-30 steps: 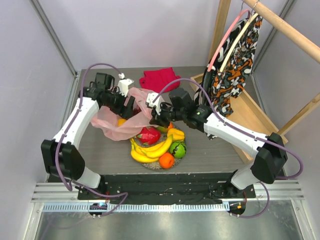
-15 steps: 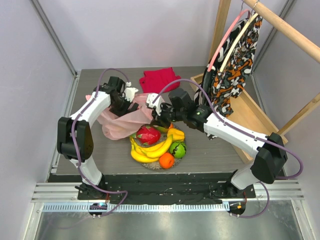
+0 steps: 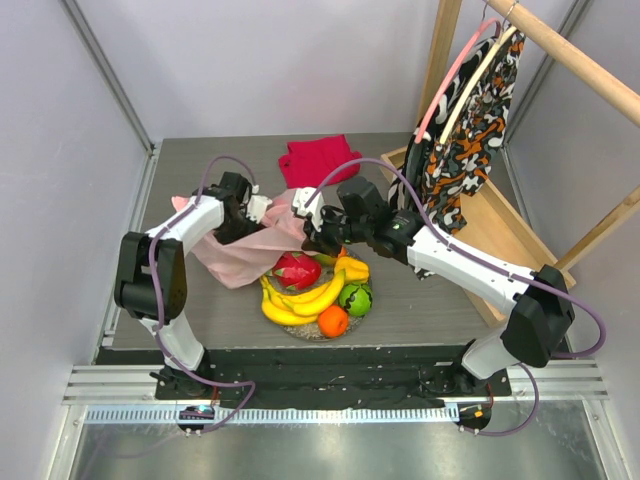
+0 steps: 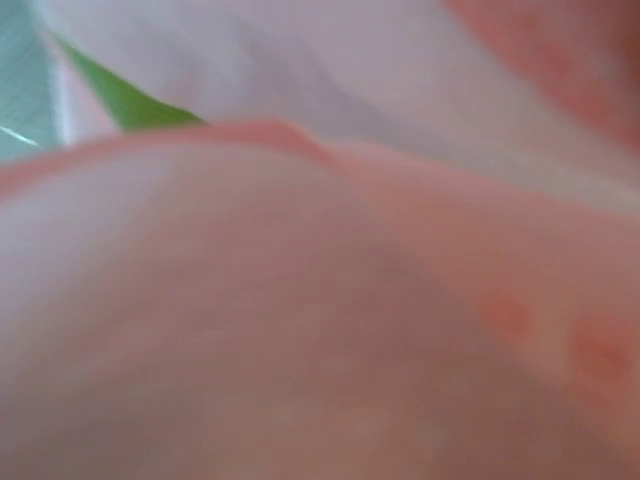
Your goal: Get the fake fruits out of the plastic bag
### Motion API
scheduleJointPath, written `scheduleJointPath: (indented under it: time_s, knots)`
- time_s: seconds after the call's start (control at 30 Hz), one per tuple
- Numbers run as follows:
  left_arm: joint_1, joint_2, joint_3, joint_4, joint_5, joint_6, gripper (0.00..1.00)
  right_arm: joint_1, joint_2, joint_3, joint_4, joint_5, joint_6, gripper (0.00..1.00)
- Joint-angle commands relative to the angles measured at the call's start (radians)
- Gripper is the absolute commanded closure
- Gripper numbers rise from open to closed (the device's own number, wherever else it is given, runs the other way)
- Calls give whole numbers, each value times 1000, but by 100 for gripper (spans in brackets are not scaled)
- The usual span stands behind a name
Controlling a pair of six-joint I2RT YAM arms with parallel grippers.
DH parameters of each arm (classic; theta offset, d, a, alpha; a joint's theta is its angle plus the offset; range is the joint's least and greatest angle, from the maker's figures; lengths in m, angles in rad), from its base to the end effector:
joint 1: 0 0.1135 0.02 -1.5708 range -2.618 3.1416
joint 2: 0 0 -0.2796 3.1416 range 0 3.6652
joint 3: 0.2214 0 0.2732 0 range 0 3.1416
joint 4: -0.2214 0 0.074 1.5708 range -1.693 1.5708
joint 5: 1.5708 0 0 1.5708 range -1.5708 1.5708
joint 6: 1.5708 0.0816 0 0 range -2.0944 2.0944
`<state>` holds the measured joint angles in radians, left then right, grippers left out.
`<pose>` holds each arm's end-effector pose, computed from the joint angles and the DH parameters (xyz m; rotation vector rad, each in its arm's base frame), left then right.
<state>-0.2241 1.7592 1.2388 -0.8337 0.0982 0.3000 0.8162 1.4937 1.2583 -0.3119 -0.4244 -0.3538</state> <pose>0.3559 -0.0893 0.1561 0.7712 2.8149 -0.1313 0.2484 0.3132 0.3112 -1.3927 1.6354 0.7217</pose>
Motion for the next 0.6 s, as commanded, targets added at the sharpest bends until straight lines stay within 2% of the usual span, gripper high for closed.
scheduleJointPath:
  time_s: [0.0,0.17,0.23,0.37,0.5,0.57]
  knots:
    - [5,16,13,131,-69,-45,30,6,7,21,27,-5,4,99]
    - [5,10,28,154,-40,-48,68,6,-6,9,28,6,4,99]
    - [6,-15,76,116,-5,-47,74,6,-9,7,30,16,1,99]
    - [14,-102,203,1,181,-36,80,1,-6,-2,59,70,42,99]
    - [15,-133,373,-166,472,8,80,-38,11,21,140,130,149,99]
    - [15,-136,439,-234,508,-1,81,-64,36,52,152,139,180,99]
